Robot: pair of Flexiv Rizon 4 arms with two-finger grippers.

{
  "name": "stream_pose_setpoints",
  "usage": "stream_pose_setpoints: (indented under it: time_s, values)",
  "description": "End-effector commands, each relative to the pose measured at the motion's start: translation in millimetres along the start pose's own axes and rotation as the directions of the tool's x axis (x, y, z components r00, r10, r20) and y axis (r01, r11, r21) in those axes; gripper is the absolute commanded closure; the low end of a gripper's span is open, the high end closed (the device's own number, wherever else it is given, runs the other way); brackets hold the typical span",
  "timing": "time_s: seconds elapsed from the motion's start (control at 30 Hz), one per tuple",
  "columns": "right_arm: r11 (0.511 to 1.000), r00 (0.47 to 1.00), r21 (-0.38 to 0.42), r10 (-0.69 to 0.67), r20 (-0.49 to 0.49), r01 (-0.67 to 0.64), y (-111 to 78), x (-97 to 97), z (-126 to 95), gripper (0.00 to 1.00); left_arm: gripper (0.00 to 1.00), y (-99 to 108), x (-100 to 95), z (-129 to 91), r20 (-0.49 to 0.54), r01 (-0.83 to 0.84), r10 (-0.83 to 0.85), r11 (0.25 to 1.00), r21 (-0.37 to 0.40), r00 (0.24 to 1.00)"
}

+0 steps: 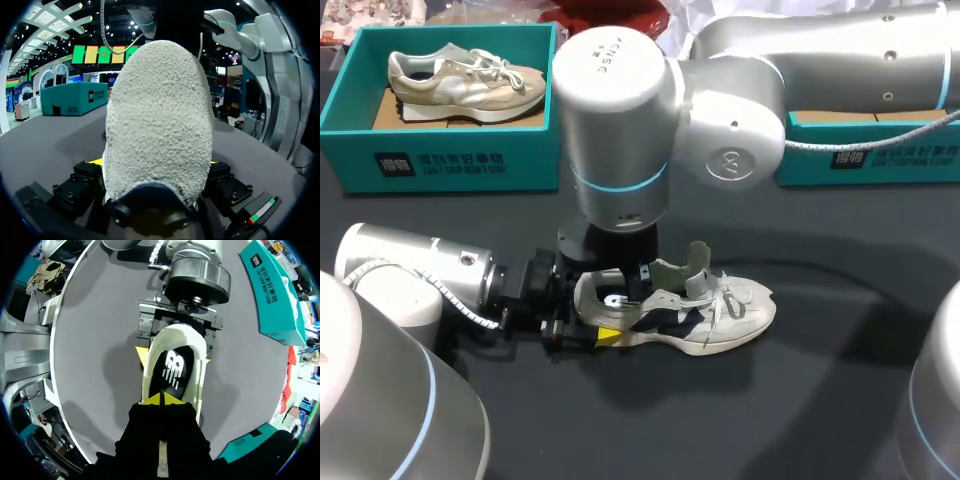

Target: Take the shoe out of the shoebox, open the shoe tongue, remove and reinsert the insole, then place the shoe into the shoebox

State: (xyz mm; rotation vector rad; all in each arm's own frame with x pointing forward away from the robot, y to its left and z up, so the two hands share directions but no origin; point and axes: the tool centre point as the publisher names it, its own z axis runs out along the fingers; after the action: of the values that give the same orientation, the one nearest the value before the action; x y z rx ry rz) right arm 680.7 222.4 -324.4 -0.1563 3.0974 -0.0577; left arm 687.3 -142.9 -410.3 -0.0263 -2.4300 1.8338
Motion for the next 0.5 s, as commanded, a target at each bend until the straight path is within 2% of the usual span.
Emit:
stream_pose_setpoints:
  time_s: [0.03, 0.3, 0.5]
  values:
    - [1.0, 1.0, -0.028, -0.001, -0.003, 0.001, -5.3, -0.9, 6, 1.0, 1.0, 4, -0.4, -2, 0.001, -0.001, 0.001, 1.0, 0.0, 1.0]
    - [1.0, 1.0, -0.028, -0.001, -0.003, 0.001, -5.3, -0.9, 6, 1.0, 1.0, 4, -0.4, -2, 0.001, -0.001, 0.001, 1.0, 0.0, 1.0]
    - [0.997, 1.0, -0.081, -0.019, -0.016, 0.018, 0.1, -9.9, 27, 1.0, 1.0, 4, -0.4, -2, 0.001, -0.001, 0.001, 1.0, 0.0, 1.0]
